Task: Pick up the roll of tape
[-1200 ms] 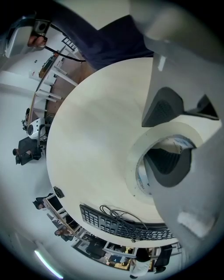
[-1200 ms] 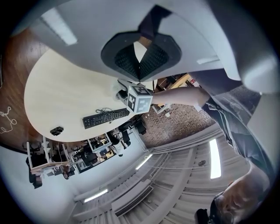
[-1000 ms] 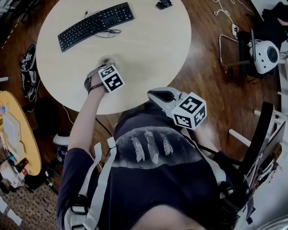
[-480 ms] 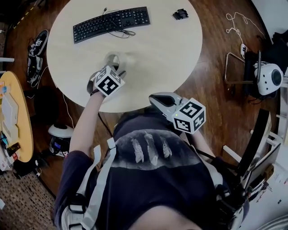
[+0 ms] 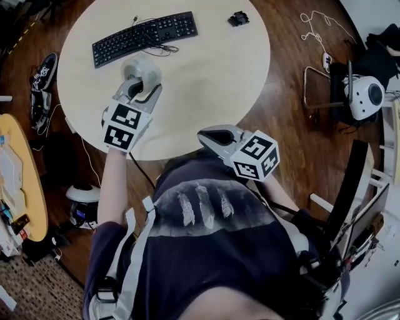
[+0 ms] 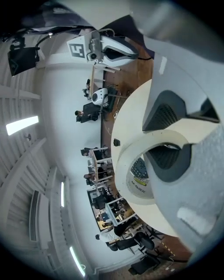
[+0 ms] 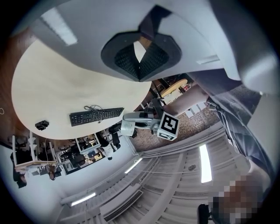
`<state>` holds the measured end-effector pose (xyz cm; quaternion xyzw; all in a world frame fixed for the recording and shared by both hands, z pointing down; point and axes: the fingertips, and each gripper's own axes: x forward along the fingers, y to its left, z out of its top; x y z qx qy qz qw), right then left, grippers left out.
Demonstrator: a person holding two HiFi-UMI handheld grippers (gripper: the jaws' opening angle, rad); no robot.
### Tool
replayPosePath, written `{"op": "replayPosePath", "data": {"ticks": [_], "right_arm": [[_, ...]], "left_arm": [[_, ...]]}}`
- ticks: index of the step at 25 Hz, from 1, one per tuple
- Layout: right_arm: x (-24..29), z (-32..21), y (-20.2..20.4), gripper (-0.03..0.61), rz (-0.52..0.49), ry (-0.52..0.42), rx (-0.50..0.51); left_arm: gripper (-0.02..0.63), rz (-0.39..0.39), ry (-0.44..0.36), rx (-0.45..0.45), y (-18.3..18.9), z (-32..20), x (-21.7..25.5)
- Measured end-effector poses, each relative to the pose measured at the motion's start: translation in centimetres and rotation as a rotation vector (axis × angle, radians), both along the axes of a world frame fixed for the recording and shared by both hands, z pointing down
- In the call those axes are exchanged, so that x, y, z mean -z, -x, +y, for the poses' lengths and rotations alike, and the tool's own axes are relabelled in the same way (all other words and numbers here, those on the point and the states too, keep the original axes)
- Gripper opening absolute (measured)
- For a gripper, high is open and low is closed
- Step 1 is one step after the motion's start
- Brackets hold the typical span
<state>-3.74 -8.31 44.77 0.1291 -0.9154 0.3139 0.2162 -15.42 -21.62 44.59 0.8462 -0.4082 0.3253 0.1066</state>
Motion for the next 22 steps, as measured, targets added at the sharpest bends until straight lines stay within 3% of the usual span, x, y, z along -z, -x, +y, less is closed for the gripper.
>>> {"op": "replayPosePath", "data": {"ticks": [9,12,22], "right_arm": [[1.9,0.4,1.6,0.006,-0.013,-0.075,-0.010],[2.2,0.7,1.9,0.006,-0.020,-0.082,-0.006],[0.8,3.9,4.6,0.006,0.032,-0.065,-0.021]], "left_arm": [[0.094,0.124,-0.131,0.040,0.9,1.4,6.2],[0.094,0.132,-0.159,0.044,1.2,2.1,7.8],[0.094,0.185,-0.199,-0.003,2.8,5.1,7.5]]}}
